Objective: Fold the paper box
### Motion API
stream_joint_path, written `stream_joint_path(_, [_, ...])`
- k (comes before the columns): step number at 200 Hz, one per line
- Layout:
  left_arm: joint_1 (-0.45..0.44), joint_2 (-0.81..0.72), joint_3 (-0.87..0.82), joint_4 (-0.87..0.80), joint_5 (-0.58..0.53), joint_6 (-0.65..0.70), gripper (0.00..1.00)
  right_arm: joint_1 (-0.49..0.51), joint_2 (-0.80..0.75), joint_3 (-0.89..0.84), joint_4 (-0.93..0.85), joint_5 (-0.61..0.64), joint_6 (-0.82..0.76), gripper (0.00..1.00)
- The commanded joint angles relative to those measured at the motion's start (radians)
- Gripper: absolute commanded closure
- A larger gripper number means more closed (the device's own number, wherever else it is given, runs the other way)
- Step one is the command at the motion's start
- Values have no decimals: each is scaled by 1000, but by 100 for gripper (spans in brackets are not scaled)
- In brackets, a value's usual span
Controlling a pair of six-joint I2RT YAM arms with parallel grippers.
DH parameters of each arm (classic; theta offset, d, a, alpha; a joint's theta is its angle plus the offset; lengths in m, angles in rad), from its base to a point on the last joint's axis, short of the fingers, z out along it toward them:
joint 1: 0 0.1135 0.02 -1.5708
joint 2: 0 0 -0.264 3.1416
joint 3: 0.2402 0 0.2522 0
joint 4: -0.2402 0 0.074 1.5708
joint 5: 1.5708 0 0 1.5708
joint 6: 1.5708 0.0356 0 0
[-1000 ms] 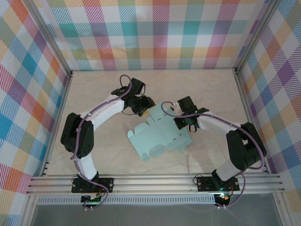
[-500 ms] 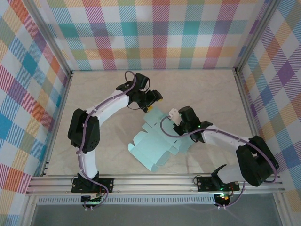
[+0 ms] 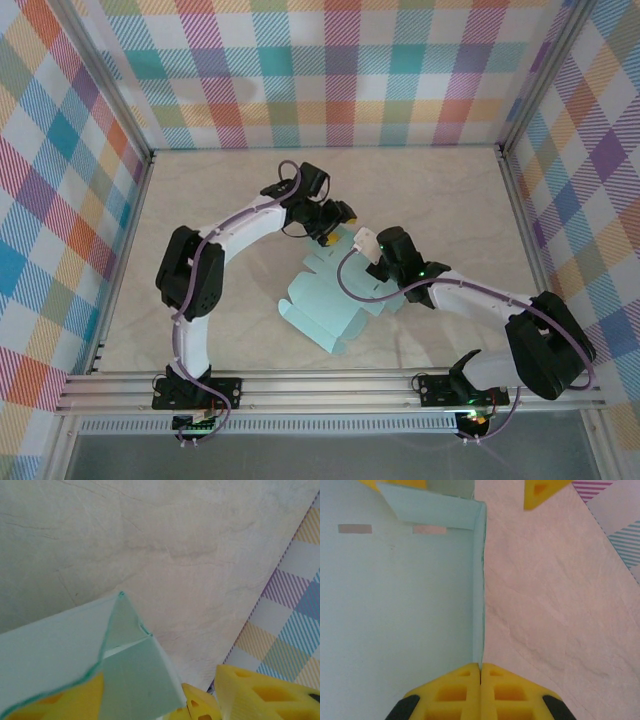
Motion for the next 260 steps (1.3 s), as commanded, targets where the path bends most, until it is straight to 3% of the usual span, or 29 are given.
stream_joint_path(1, [-14,24,45,10,30,-9,46,13,4,19,17,3,-14,100])
stream_joint_path(36, [-29,38,49,13,35,-11,55,16,17,27,9,3,-8,100])
stream_joint_path(123, [-43,41,42,30,40,-23,88,27,51,52,-5,6,3,100])
stream_joint_path(139, [-46,38,43,30,42,-22,87,27,52,51,-10,6,5,100])
stream_joint_path(157, [-45,34,46,25,37,-23,65,26,58,51,-14,5,7,100])
stream_joint_path(173, [-45,39,48,27,35,-26,61,27,64,55,-14,4,10,100])
stream_joint_path(205, [-45,47,50,30,42,-26,88,27,73,58,-12,5,11,100])
stream_joint_path(218, [-45,45,53,30,42,-25,91,27,79,59,-11,9,11,100])
stream_joint_path(229, [-45,43,55,30,40,-25,85,27,85,60,-11,16,10,100])
stream_joint_path(244, [-45,35,53,35,29,-12,57,28,90,60,-5,28,16,100])
stream_joint_path(260, [-43,1,43,39,-3,22,42,21,93,61,-9,29,26,100])
